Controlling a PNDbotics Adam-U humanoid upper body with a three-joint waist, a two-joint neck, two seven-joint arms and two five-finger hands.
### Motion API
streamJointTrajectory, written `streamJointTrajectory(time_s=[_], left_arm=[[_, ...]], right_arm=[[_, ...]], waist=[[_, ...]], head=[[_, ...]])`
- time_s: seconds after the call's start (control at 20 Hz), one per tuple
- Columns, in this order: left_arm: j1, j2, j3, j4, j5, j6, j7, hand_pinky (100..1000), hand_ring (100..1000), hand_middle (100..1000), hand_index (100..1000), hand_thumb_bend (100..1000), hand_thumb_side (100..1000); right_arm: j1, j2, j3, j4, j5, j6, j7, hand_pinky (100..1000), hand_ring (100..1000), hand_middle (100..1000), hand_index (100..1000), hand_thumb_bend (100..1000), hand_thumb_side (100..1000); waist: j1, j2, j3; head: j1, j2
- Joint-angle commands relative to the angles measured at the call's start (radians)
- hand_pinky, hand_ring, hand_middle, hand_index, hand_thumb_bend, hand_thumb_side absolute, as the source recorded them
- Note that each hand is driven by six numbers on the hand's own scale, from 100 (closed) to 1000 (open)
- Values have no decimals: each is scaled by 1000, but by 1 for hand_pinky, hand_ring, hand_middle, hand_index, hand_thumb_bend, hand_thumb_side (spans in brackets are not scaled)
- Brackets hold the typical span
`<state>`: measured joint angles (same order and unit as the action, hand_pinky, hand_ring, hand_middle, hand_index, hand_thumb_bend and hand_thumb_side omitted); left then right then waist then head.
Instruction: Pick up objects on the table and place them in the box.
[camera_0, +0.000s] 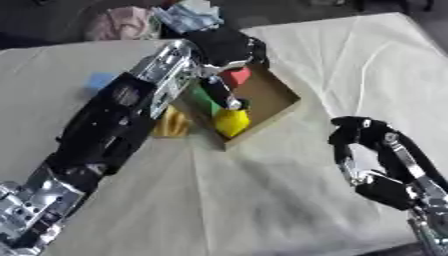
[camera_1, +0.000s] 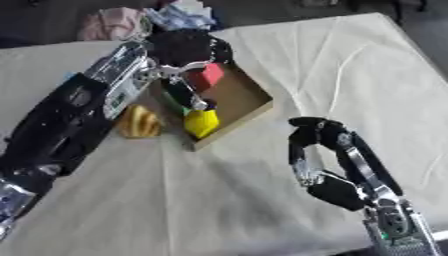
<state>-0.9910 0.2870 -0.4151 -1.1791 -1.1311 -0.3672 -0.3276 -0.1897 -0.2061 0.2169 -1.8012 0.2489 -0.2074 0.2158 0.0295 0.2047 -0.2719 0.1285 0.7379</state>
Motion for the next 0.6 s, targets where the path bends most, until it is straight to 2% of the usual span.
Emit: streamJointTrajectory(time_s=[0.05,0.3,0.4,0.6], left_arm=[[-15,26,5,-37,17,-4,-2,784,741,754,822,450,335],[-18,104,8,-144,122,10,-43,784,720,717,790,394,302],[-16,153,8,-198,179,18,-91,784,716,711,786,371,287],[19,275,22,-303,287,46,-216,789,712,715,791,406,309]], right_arm=[[-10,-3,-3,-13,-6,-2,1,645,642,585,797,100,408],[-5,-5,-11,-10,0,1,-6,644,645,588,797,100,402],[-4,-8,-15,-9,4,1,-10,644,645,589,797,100,400],[-2,-13,-21,-6,11,2,-17,643,645,589,797,100,398]], waist=[[0,-26,4],[-2,-29,20],[0,-31,28],[7,-34,42]], head=[[-3,-12],[-19,-12],[-27,-11],[-40,-10]])
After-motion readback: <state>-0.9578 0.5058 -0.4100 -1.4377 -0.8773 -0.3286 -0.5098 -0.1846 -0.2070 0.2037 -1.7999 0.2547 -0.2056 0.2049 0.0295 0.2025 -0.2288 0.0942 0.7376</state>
